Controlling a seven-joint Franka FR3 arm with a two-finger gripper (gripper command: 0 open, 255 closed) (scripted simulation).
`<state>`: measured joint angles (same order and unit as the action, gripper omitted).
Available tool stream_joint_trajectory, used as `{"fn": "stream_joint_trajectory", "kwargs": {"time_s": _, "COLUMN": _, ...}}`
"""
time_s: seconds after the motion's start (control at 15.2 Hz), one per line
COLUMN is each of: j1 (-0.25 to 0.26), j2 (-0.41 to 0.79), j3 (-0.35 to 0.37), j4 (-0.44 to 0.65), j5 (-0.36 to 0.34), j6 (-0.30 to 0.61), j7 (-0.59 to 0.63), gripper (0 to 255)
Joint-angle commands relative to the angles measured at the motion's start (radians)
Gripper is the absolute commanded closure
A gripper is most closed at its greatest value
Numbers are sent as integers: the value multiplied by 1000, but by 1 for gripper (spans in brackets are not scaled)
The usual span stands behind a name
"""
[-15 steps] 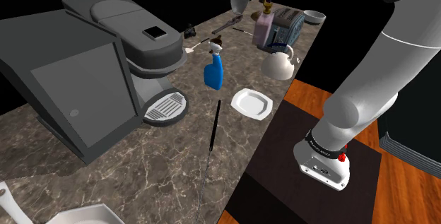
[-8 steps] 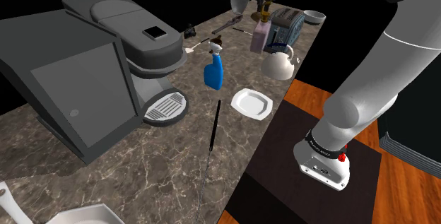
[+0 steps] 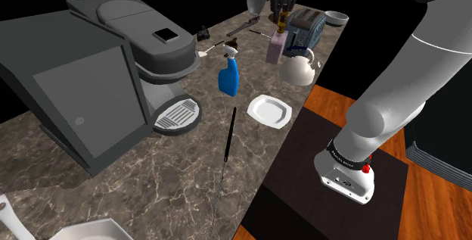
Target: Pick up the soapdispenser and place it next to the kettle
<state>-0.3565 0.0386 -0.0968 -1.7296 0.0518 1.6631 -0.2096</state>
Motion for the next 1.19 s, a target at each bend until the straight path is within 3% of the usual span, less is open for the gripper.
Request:
{"fn": "stream_joint_trajectory", "kwargs": {"time_s": 0.0, "j1": 1, "j2": 0, "j3": 1, "j4": -26, "j5": 0, "j6": 27, "j7": 0, "gripper": 255}}
{"fn": "stream_joint_trajectory", "kwargs": {"time_s": 1.12, "j1": 1, "j2": 34, "j3": 1, "j4": -214, "j5": 7, "j6": 248, "j7": -12, "gripper": 255}}
